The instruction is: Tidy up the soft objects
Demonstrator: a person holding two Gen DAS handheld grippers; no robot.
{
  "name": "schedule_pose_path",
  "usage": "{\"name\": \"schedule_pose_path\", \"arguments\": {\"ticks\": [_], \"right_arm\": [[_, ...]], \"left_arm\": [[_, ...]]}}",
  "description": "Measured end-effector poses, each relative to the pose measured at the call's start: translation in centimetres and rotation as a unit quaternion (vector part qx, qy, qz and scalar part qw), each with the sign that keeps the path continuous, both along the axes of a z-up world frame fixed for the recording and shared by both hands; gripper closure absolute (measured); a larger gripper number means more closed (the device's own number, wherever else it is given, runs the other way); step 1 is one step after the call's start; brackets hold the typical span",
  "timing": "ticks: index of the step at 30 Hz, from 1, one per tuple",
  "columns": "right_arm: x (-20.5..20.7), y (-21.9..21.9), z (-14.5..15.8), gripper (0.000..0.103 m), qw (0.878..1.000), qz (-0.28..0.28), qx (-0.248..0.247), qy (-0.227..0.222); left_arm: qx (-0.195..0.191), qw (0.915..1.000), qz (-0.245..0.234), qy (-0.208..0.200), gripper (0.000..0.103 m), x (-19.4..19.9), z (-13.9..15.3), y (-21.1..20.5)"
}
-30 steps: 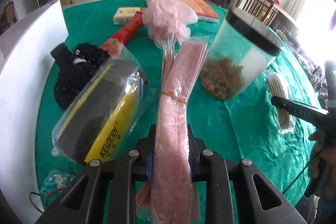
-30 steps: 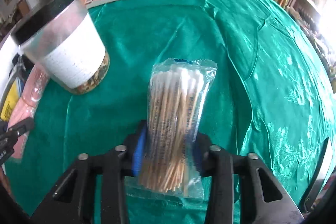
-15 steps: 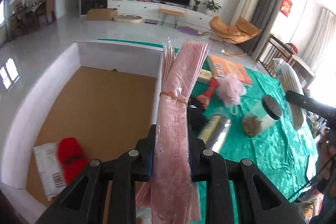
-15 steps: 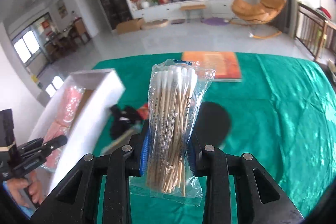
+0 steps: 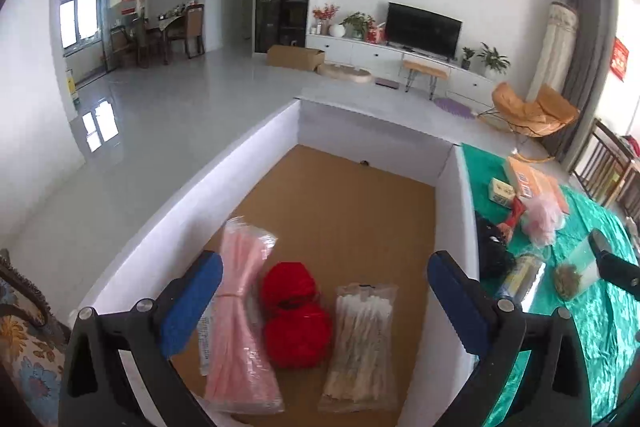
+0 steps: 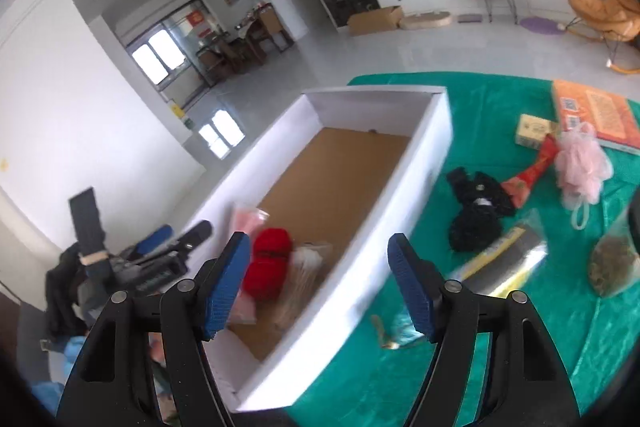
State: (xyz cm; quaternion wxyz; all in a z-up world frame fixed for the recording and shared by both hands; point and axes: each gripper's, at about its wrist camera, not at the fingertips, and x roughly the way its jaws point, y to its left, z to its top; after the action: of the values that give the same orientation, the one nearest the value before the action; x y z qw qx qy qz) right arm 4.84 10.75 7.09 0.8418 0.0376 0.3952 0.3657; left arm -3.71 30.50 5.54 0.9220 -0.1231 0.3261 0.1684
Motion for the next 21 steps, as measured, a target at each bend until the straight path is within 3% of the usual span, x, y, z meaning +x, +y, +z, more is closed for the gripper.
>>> {"name": "schedule_pose_path", "arguments": {"ticks": [3,5,7,11,16,21], "right_arm": [[-1.5,-5.7,-2.6,0.029,0.993,-0.094,-0.062,-0.047],[-2.2,-9.5,-5.4,0.029,0.978,-0.167,-0.108,-0.062],[-1.5,-13.4,-8.2,0.029,0.96,-0.229,-0.154,-0.048],[0.1,-19.6,-12.2,0.029,0.933,-0.309,-0.184,0.003],[1.2,-23.3,-13.6,0.029,0.898,-0.367,-0.244,-0.011],[1.4,-25.9,-14.3,0.028,0.895,-0.388,-0.222,0.012]], "left_arm": [[-0.029,0.9956,-0.086,-0.021,0.001,0.7,0.3,-5.1],[-0.047,0.9879,-0.147,-0.02,0.001,1.4,-0.2,-9.2],[-0.054,0.9762,-0.21,-0.002,0.001,2.1,-1.5,-13.9],[-0.036,0.9507,-0.304,0.052,0.001,3.2,-6.1,-23.0],[0.003,0.9296,-0.352,0.109,0.001,5.6,-11.5,-30.4],[0.041,0.9247,-0.361,0.114,0.001,8.2,-13.5,-33.0]]}}
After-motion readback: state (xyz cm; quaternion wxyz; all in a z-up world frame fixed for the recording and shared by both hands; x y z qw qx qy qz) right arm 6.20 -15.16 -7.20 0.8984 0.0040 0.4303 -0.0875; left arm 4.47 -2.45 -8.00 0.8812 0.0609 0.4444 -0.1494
